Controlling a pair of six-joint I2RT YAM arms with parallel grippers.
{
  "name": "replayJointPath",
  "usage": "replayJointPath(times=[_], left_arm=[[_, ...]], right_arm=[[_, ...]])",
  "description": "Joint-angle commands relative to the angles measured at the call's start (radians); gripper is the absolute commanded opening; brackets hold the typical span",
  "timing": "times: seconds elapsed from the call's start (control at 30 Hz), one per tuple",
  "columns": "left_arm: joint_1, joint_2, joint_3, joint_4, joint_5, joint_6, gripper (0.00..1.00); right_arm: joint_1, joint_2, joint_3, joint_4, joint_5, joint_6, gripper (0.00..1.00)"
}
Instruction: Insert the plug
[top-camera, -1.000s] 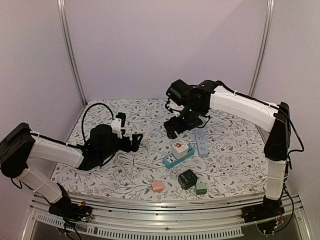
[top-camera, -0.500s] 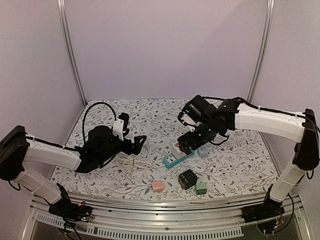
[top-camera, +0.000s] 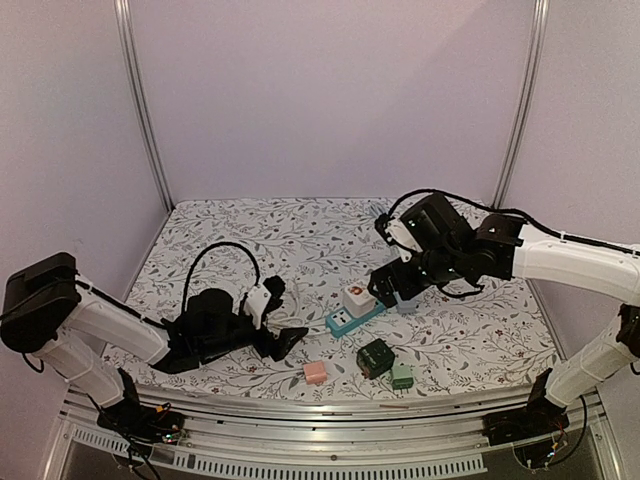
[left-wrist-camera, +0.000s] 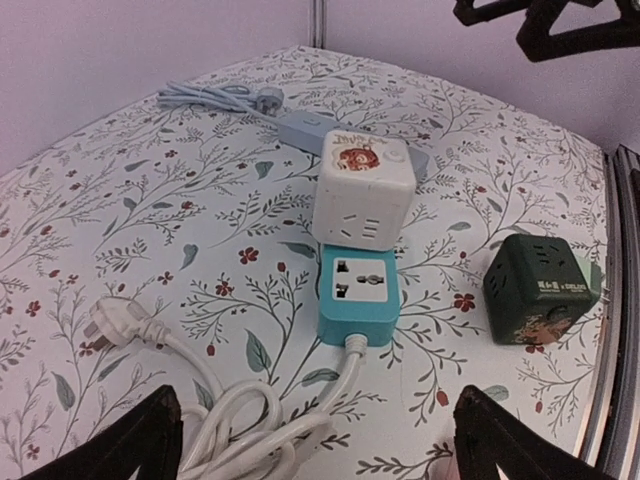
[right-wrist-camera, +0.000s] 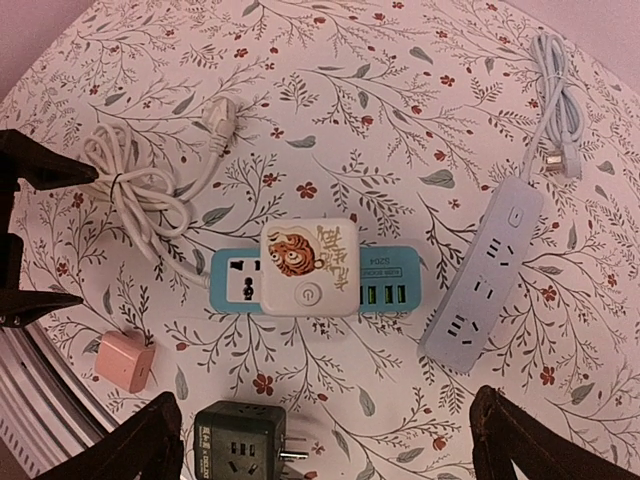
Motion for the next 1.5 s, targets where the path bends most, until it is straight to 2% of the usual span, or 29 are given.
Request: replayJointPath(times=[0.0, 0.23, 0.47, 0.7, 0.9, 1.1, 1.3, 1.47], left_arm=[[-0.035, 0.018, -0.043, 0.072, 0.051, 0.050, 0.92], [-0.041, 0.018, -0.110, 0.109, 0.135, 0.067, 0.90], [-0.041, 0.064, -0.142, 0.147, 0.353, 0.126, 0.89], [-0.045, 0.113, -0.113, 0.106, 0.408, 0.163, 0.88], [-0.074, 0.137, -0.058, 0.010, 0.383, 0.192, 0.86], [-0.104, 0.188, -0.020, -0.013, 0.341, 0.199, 0.83], [-0.116, 0.214, 0.002, -0.040, 0.324, 0.210, 0.71], [-0.121, 0.248, 0.027, -0.048, 0.315, 0.215, 0.66]], right_arm=[[0.003, -0.027, -0.011, 0.028, -0.005, -0.016, 0.99], [0.003, -0.038, -0.016, 0.025, -0.012, -0.003, 0.99], [0.002, -0.032, -0.016, 0.021, -0.012, -0.004, 0.99], [0.003, -0.036, -0.030, 0.021, -0.015, -0.002, 0.99], [0.001, -0.064, -0.047, 0.020, -0.023, 0.004, 0.99], [0.001, -0.084, -0.053, 0.015, -0.033, 0.011, 0.99], [0.002, -0.092, -0.058, 0.012, -0.034, 0.009, 0.99], [0.001, -0.090, -0.060, 0.012, -0.036, 0.012, 0.99]])
